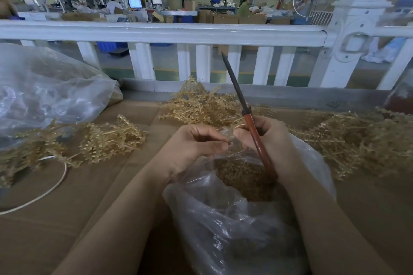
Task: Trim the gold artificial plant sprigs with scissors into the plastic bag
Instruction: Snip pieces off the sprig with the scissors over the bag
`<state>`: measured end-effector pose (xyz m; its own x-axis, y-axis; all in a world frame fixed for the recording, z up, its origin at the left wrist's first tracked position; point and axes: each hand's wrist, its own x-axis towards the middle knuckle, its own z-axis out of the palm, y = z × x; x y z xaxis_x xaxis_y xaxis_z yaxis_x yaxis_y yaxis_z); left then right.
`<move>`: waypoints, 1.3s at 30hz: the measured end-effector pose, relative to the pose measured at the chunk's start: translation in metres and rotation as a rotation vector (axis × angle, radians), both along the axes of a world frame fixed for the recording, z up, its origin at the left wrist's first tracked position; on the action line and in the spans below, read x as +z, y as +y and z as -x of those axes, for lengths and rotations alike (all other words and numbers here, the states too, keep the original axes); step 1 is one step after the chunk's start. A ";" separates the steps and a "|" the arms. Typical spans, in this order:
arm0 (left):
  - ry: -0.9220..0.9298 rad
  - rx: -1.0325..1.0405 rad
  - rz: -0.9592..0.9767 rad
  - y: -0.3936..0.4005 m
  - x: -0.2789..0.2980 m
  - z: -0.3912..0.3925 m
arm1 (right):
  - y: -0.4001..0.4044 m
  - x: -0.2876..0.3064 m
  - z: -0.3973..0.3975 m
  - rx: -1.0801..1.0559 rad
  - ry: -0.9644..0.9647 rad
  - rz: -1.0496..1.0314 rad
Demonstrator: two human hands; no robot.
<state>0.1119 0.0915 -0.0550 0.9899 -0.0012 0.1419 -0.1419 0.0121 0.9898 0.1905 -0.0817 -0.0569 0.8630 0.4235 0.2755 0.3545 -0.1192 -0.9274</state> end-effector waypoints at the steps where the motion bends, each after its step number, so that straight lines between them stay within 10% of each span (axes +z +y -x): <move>1: 0.005 -0.013 0.015 0.000 0.000 0.000 | 0.000 0.001 0.001 0.004 0.013 -0.014; 22: 0.150 0.250 0.538 -0.010 0.001 -0.006 | 0.005 -0.004 0.001 0.028 -0.062 0.002; 39: 0.201 0.571 0.526 -0.007 -0.008 -0.013 | 0.002 -0.006 0.000 0.189 -0.108 0.175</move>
